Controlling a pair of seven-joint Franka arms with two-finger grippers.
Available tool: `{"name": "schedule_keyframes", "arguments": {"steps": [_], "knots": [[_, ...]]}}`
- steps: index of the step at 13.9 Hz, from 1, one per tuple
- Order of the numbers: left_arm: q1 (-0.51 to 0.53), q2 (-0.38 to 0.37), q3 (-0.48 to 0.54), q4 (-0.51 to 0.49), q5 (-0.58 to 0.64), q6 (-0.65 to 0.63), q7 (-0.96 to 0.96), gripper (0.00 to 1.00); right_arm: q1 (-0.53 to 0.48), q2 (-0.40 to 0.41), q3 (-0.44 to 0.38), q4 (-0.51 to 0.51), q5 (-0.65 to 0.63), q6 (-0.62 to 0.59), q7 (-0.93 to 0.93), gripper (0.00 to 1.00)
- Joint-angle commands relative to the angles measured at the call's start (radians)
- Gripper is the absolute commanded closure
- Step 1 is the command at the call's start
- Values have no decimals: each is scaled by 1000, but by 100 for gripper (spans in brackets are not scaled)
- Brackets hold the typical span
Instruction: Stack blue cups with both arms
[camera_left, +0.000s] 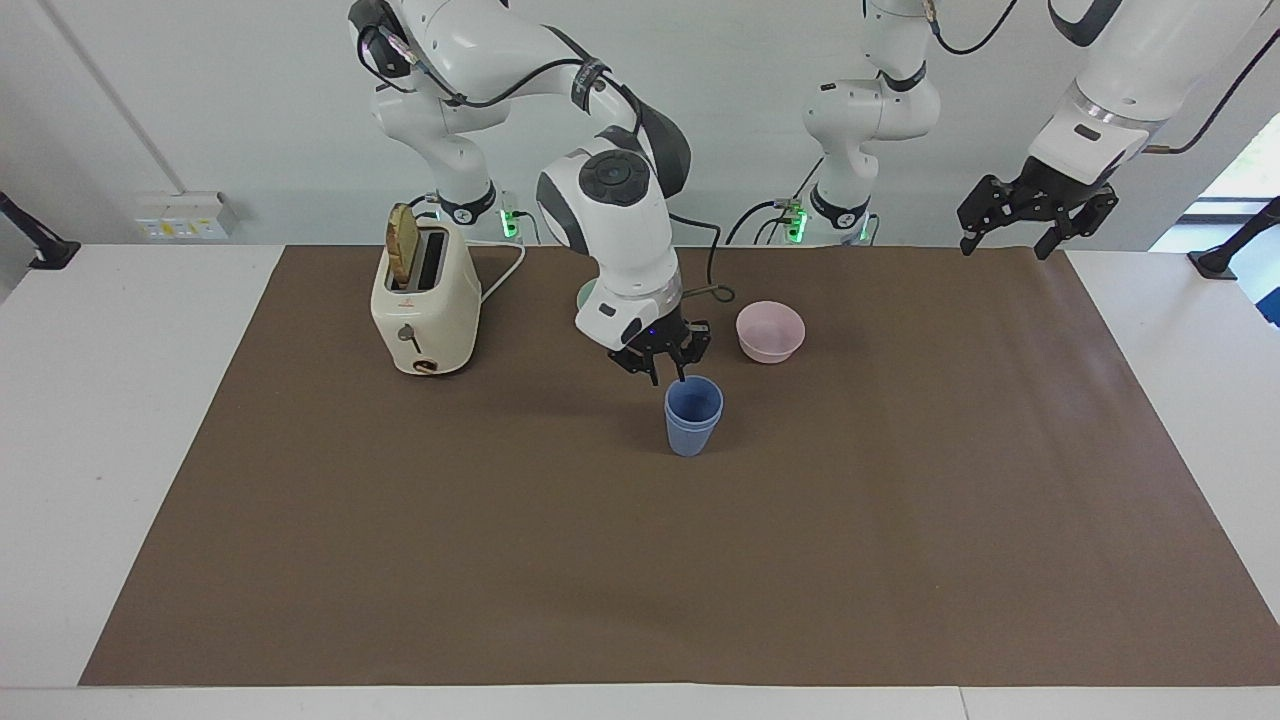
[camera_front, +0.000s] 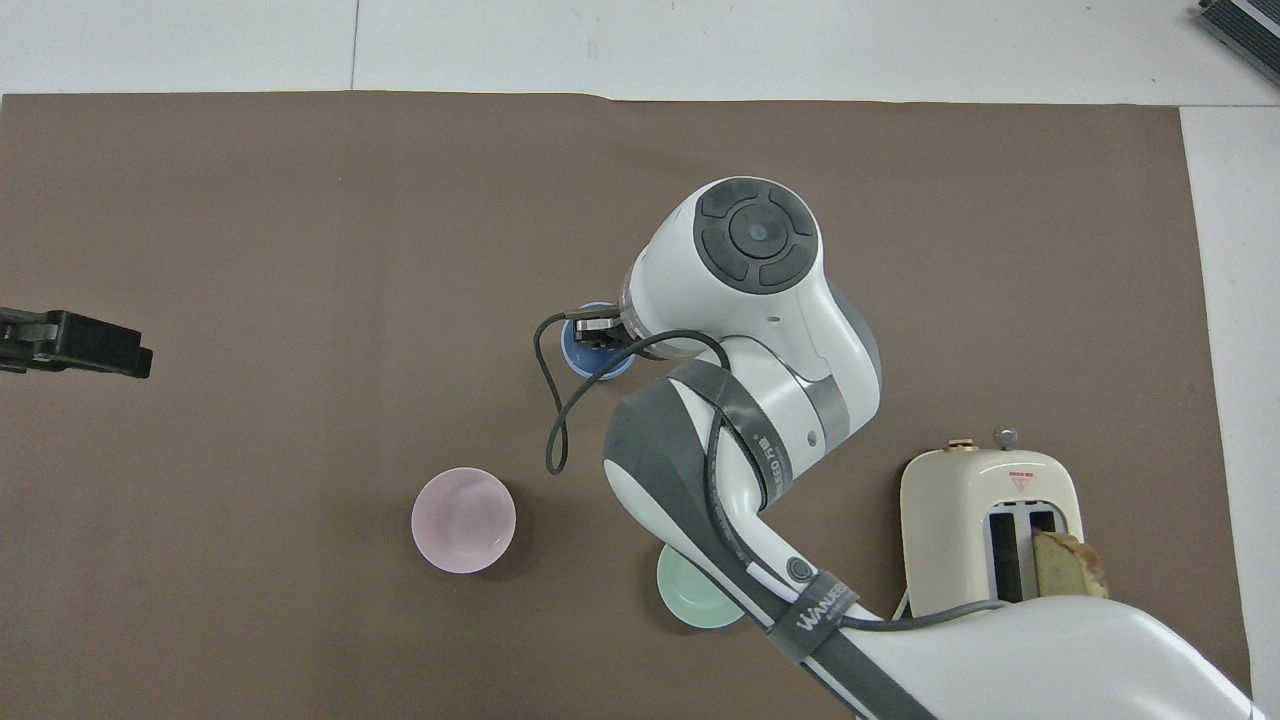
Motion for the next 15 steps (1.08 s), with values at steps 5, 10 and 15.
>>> {"name": "schedule_keyframes", "arguments": {"steps": [5,10,15], "knots": [[11,-8,-7,3,17,-17,5,0,-149,-195,4,-17,25,-146,0,0],[11,-8,-7,3,17,-17,5,0,-292,-405,1,-129,22,-264,-78,0],[10,-8,-7,3,17,-17,5,0,-390,-474,-8,-104,17,-434,-159,0]]}}
